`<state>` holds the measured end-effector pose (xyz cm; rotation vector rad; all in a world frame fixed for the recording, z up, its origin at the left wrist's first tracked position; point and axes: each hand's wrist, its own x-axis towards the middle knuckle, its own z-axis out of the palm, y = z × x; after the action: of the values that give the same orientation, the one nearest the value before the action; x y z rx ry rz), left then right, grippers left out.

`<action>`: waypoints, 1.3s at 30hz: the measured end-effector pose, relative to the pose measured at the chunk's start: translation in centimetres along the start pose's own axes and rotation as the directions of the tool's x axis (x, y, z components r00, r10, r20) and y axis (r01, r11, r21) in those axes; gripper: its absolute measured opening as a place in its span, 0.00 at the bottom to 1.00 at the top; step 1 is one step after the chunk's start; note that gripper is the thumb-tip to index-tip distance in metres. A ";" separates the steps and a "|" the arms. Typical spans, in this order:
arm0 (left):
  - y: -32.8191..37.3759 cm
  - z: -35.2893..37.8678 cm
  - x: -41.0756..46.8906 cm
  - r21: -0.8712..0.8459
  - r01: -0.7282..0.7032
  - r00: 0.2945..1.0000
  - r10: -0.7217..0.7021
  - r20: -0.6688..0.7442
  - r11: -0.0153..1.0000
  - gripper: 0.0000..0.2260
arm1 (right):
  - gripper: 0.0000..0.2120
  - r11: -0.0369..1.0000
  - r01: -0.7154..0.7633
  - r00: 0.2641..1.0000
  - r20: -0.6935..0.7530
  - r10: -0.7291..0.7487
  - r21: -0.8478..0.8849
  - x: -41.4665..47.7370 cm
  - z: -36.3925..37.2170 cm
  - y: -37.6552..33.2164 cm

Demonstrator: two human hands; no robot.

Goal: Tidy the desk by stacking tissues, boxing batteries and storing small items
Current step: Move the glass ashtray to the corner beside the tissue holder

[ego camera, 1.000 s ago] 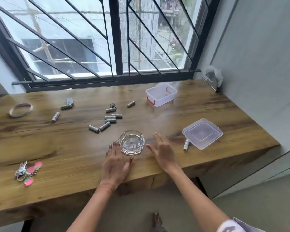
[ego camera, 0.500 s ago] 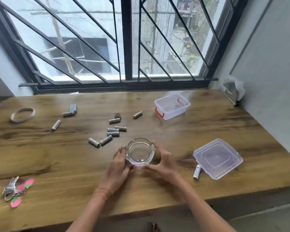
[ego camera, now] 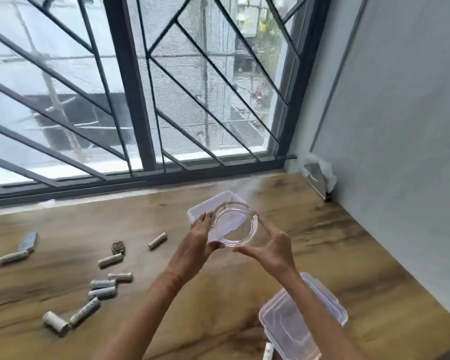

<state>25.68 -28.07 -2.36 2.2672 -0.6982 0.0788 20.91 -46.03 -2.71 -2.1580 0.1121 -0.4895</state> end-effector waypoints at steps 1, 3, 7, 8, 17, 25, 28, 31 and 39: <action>0.5 0.4 2.0 -0.003 -0.007 0.999 0.007 0.044 1.000 0.36 | 0.49 0.999 -0.033 0.999 -0.027 0.033 -0.008 1.2 -0.7 0.8; 1.5 1.3 5.8 0.010 -0.033 0.993 0.032 0.116 0.999 0.40 | 0.50 0.995 -0.096 0.992 -0.084 0.095 -0.003 3.5 -2.1 2.0; 3.3 3.7 14.2 0.003 -0.106 0.958 0.101 0.270 0.994 0.42 | 0.50 0.972 -0.227 0.951 -0.205 0.233 0.056 8.0 -4.3 5.2; 3.7 4.3 15.8 -0.011 -0.122 0.942 0.119 0.312 0.992 0.43 | 0.51 0.966 -0.249 0.939 -0.228 0.259 0.070 8.9 -4.6 5.9; 2.9 11.9 26.6 -0.008 -0.148 0.868 0.134 0.477 0.989 0.51 | 0.47 0.924 -0.368 0.819 -0.436 0.373 0.098 14.7 -3.9 14.4; 1.5 16.2 32.1 -0.057 -0.187 0.837 0.190 0.513 0.981 0.49 | 0.44 0.897 -0.441 0.760 -0.521 0.389 0.026 18.4 -2.8 18.8; 1.2 16.7 32.8 -0.044 -0.210 0.827 0.201 0.524 0.977 0.48 | 0.46 0.891 -0.454 0.752 -0.529 0.392 0.015 18.9 -2.7 19.4; 1.0 16.8 33.0 -0.037 -0.196 0.818 0.185 0.544 0.980 0.49 | 0.47 0.877 -0.479 0.758 -0.512 0.405 -0.015 19.3 -2.4 19.6; 0.1 17.4 33.3 0.011 -0.183 0.801 0.143 0.581 0.983 0.50 | 0.47 0.859 -0.507 0.750 -0.525 0.401 -0.068 19.5 -1.5 19.8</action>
<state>51.32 -55.23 -6.17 2.2932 -1.2241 -0.5425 40.18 -64.00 -11.74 -2.0481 1.0033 -0.7529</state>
